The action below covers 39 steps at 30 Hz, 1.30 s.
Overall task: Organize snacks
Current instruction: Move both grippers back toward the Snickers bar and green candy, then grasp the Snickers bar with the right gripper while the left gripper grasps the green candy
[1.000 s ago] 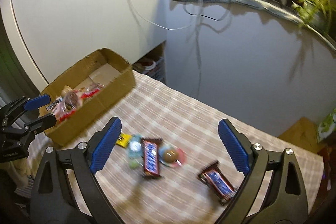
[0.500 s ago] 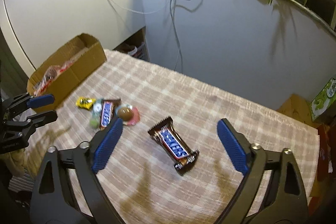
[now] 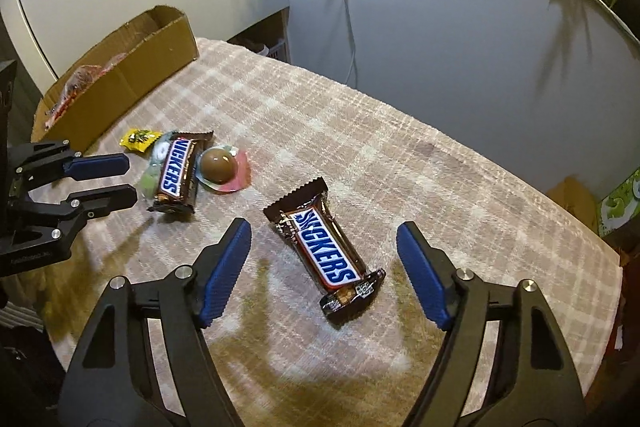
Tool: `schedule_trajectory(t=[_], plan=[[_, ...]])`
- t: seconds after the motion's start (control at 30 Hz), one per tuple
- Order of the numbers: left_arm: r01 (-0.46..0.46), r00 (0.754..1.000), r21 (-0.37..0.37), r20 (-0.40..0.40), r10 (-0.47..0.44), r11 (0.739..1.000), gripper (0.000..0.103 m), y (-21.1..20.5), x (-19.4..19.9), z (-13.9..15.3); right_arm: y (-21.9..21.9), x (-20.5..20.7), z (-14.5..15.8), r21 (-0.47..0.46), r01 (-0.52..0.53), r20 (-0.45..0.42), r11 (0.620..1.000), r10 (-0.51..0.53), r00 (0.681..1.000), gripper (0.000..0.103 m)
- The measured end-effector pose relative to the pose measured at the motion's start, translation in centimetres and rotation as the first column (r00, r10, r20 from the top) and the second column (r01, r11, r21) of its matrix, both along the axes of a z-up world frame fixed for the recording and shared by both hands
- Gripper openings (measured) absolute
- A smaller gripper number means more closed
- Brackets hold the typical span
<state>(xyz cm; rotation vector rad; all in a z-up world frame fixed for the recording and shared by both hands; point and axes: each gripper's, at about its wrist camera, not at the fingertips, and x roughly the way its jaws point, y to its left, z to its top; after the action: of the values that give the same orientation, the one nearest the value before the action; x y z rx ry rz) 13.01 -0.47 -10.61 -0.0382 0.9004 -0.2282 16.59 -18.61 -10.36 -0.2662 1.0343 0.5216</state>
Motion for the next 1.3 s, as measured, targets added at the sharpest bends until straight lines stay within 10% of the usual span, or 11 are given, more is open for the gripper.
schedule_trajectory(t=[0.43, 0.7, 1.3], plan=[[0.0, 0.999, 0.014, -0.033, 0.001, 1.0, 0.02, -0.1, 1.0, -1.6, 0.9, 1.0, -1.6, -0.018, -0.026, -0.045, 0.999, 0.026, 0.999, 0.06], [-0.005, 1.0, 0.025, -0.027, 0.006, 1.0, 0.019, -0.3, 0.9, -1.6, 1.4, 0.6, -2.1, -0.037, -0.042, -0.064, 0.998, 0.039, 0.997, 0.031], [-0.025, 0.998, -0.015, 0.055, 0.026, 1.0, 0.019, 1.4, -1.9, 1.6, 0.9, -1.4, 1.0, -0.001, -0.013, -0.007, 1.0, 0.013, 1.0, 0.029]])
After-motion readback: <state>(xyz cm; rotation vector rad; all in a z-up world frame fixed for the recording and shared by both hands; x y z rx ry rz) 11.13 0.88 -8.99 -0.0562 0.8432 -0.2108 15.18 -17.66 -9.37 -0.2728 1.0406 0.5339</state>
